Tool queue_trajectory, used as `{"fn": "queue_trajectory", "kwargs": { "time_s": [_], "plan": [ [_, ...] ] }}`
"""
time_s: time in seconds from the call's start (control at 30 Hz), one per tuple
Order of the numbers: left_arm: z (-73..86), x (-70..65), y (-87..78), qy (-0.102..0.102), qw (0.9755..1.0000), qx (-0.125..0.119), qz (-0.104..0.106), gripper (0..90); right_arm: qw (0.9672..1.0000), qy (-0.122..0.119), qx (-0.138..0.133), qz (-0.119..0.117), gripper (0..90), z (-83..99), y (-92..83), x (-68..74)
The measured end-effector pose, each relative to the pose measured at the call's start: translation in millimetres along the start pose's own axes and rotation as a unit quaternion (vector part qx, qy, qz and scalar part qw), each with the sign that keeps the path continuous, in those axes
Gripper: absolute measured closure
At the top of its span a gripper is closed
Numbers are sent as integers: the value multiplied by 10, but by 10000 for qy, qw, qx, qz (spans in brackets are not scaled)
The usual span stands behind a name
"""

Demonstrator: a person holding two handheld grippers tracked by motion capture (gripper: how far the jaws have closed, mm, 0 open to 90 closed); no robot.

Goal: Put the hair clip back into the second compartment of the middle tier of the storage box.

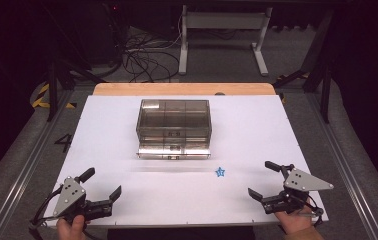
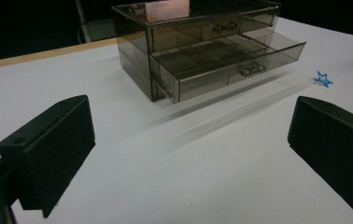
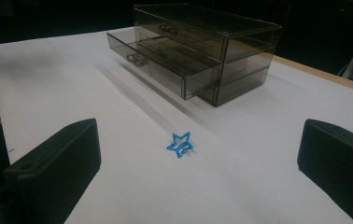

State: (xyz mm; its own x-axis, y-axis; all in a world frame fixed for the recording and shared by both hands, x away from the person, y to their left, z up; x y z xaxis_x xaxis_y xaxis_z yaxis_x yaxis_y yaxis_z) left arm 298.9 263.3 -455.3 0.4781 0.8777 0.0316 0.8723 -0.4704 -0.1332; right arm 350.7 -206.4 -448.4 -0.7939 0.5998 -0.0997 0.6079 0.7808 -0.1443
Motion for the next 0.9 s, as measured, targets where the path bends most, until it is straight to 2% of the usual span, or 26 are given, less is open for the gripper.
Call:
{"fn": "queue_trajectory", "kwargs": {
  "time_s": [0.33, 0.9],
  "plan": [
    [4, 1, 5, 50, 10000, -10, -86, 12, 9998, -135, 140, 5, 12, 13, 26, 18],
    [11, 3, 4, 65, 9999, 12, -119, 12, 9998, -25, 160, -87, 18, -1, 35, 22]
  ]
}}
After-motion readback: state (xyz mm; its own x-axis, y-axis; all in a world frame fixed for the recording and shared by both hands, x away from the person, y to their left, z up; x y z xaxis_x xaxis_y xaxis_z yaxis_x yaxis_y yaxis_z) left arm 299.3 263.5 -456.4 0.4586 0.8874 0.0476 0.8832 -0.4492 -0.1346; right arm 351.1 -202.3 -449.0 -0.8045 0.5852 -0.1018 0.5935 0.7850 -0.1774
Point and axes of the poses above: each handheld gripper's, and its own axes: y roughly forward along the jaws, z roughly out of its underside, x roughly to its left, the point moved 6 cm from there along y, roughly forward along the jaws, and after that the axes turned 8 degrees about -x, right-handed, at the moved point
